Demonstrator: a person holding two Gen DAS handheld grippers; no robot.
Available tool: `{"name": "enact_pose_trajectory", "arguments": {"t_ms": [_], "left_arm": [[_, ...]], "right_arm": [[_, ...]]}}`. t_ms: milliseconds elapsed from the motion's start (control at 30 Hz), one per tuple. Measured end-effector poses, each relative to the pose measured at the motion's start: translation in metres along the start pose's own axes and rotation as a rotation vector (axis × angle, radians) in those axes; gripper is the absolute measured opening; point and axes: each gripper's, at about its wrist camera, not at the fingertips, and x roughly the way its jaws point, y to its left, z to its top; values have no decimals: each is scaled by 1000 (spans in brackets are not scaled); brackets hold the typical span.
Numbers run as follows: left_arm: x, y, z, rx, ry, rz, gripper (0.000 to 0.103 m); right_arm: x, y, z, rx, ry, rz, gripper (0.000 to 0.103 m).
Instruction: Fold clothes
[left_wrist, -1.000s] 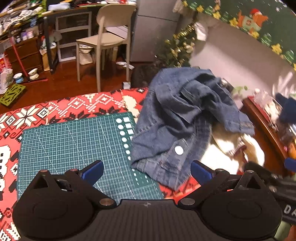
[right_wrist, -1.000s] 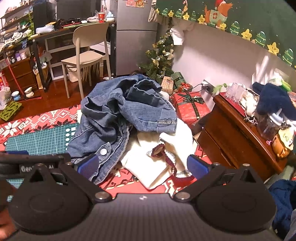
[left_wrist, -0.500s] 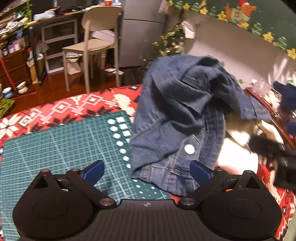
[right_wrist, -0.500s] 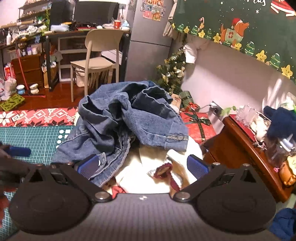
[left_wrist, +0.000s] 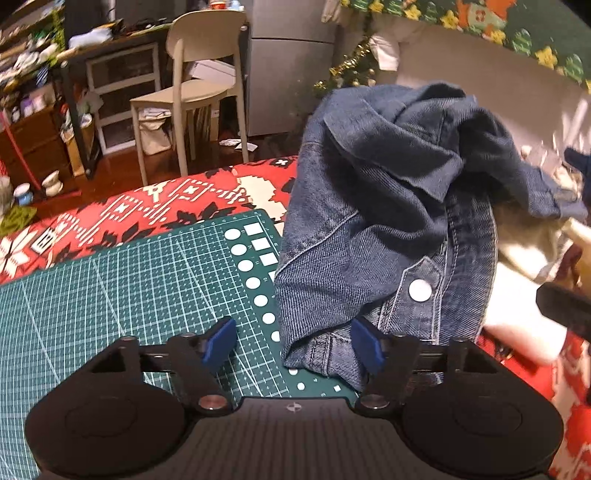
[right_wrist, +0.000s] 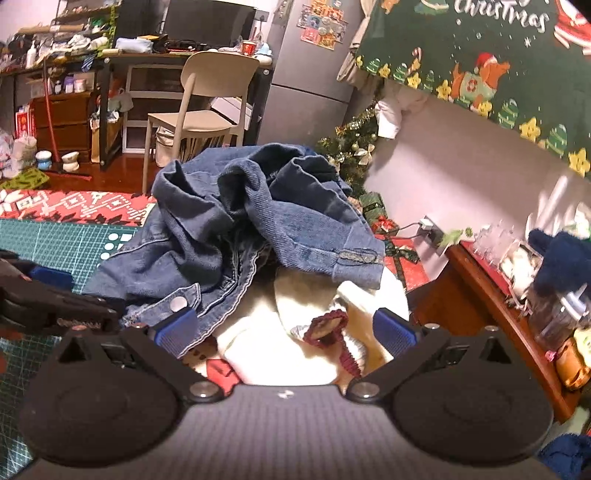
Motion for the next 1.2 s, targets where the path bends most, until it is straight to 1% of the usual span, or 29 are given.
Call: {"name": "enact_pose_trajectory", "arguments": {"t_ms": [100,133,200,333,400,433,500,633,667,700,733,800,833,867,900,933,967,1000,1067,1200], "left_arm": [[7,-7,2,45,-2,-3,67],[8,-8,3,52,-6,-6,67],[10,-7,5,58,-11,-11,67],[14,-4,11,32,0,-21,66],[15,-4,14,23,8,-30,58],[14,-2,16,14,10,-33,49],[11,1,19,-4,14,-38,42],[7,8,25,-39,22,-48,18],[6,10,26,-48,24,-50,17],[4,13,27,-62,24,-54,16],[1,16,29,-67,25,-52,15],[-4,24,33,-76,28,-44,14],[-6,27,35,-80,30,-41,14],[-9,31,37,-81,36,-34,14],[-11,34,38,-81,41,-28,13],[-14,38,40,-82,47,-21,13],[-18,42,42,-77,52,-8,13],[-23,48,43,-79,60,-11,13],[-33,59,45,-82,76,-17,12],[-59,79,42,-51,101,-8,12]], "right_arm": [[5,-11,-1,67,-9,37,102],[8,-15,0,80,-5,36,102],[11,-19,0,75,-12,17,102],[19,-22,7,42,-46,-15,102],[19,-24,11,39,-69,-40,102],[18,-25,13,44,-82,-45,102],[15,-28,17,46,-108,-47,102],[22,-28,24,5,-117,-60,100],[25,-27,26,-3,-117,-62,97],[28,-26,28,-9,-118,-62,95],[31,-26,29,-15,-114,-63,91],[39,-25,32,-26,-103,-67,77],[44,-24,33,-34,-96,-69,73],[48,-23,34,-43,-90,-70,58],[51,-22,35,-41,-77,-58,33],[54,-22,37,-30,-61,-35,20],[56,-22,39,-19,-44,-13,2],[55,-22,40,-7,-41,10,0],[49,-21,42,8,-52,48,0],[36,-5,47,-22,-64,88,0]]}}
